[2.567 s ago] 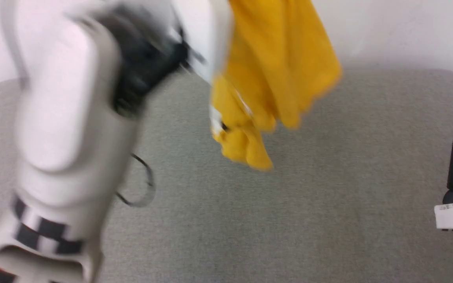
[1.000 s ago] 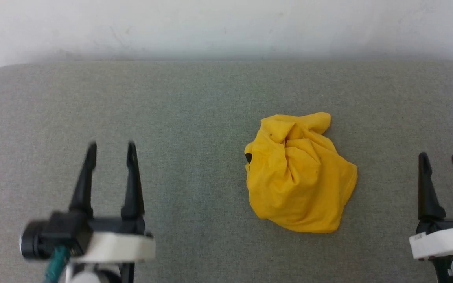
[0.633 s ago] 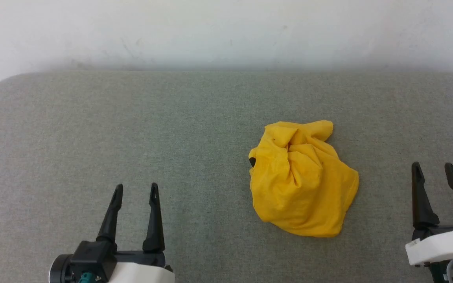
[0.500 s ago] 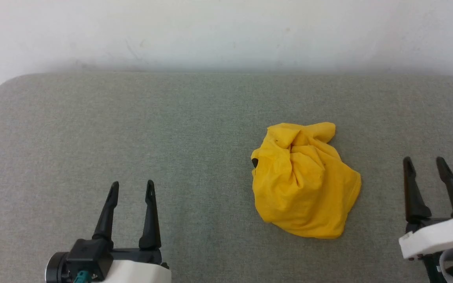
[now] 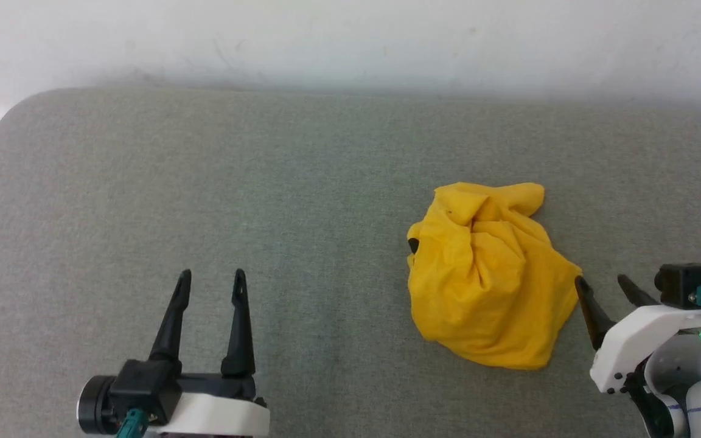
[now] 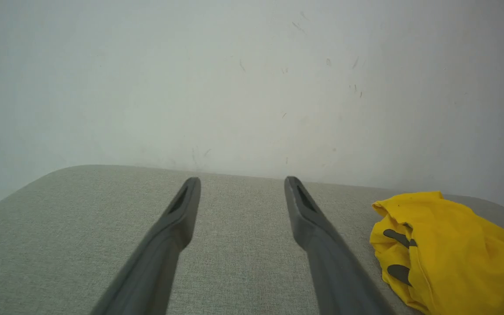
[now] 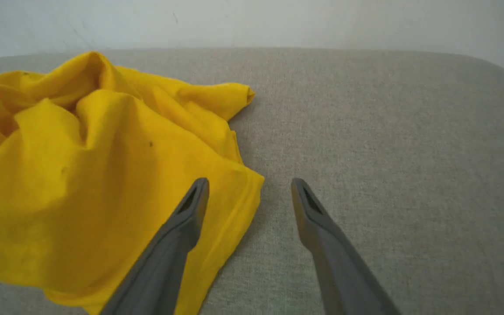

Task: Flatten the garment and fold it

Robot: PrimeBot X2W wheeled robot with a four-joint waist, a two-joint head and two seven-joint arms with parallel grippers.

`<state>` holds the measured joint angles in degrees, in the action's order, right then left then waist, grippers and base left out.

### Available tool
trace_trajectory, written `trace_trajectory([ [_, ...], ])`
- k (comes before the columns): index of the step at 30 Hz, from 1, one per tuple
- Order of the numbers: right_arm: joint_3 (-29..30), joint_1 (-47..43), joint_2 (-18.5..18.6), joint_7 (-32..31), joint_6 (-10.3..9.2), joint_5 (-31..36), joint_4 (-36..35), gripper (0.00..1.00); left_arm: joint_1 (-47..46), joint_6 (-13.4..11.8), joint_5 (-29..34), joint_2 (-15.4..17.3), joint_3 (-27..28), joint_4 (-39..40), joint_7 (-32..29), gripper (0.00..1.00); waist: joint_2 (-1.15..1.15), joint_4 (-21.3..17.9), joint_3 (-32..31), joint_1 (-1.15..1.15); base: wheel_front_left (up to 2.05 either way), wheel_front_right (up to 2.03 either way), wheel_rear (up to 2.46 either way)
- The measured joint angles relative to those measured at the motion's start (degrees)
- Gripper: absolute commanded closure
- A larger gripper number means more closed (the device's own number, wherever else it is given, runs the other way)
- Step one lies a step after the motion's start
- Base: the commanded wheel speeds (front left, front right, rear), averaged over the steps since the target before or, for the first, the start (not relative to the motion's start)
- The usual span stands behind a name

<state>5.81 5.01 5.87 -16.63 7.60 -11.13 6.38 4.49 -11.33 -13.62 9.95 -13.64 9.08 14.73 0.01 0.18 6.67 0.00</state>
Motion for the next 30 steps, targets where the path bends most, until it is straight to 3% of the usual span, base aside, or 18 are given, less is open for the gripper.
trace_trajectory([
  [5,1.00,1.66,0.98,-1.52,-0.01,0.56,6.46,0.00,-0.53,1.59,0.67,-1.67,0.09,-1.44,0.00,0.00,0.00,1.58,0.87,0.00,0.00,0.00,0.00],
  [11,-1.92,3.87,0.73,-1.48,-0.01,-1.87,13.61,0.00,-0.57,2.89,1.16,-3.00,0.62,-2.66,0.00,0.00,0.00,3.02,1.28,0.00,0.00,0.00,0.00],
  [12,-2.12,4.33,0.66,-1.44,-0.01,-2.20,14.63,0.07,-0.57,3.20,1.32,-3.08,0.76,-2.78,0.00,0.00,0.00,3.09,1.22,0.00,0.00,0.00,0.00],
  [13,-2.16,4.71,0.70,-1.24,-0.01,-2.40,15.44,0.54,-0.57,3.27,1.58,-3.14,0.85,-2.89,0.00,0.00,0.00,3.13,1.11,0.00,0.00,0.00,0.00],
  [14,-2.04,5.09,0.79,-0.73,-0.01,-2.46,16.17,0.88,-0.57,3.33,1.68,-3.30,0.91,-2.99,0.00,0.00,0.00,3.17,0.99,0.00,0.00,0.00,0.00],
  [15,-1.76,5.41,0.77,-0.02,-0.01,-2.45,16.66,1.00,-0.57,3.59,1.79,-3.48,1.01,-3.09,0.00,0.00,0.00,3.21,0.84,0.00,0.00,0.00,0.00],
  [20,-0.76,6.47,1.02,2.90,-0.01,-2.50,15.64,1.00,-0.53,4.21,2.69,-4.22,1.71,-3.28,0.00,0.00,0.00,2.86,0.14,0.00,0.00,0.00,0.00],
  [30,3.32,9.95,6.10,3.96,-0.01,-3.47,-0.48,1.00,-0.05,4.83,3.23,-4.47,3.53,-3.49,0.00,0.00,0.00,0.09,-1.22,0.00,0.00,0.00,0.00],
])
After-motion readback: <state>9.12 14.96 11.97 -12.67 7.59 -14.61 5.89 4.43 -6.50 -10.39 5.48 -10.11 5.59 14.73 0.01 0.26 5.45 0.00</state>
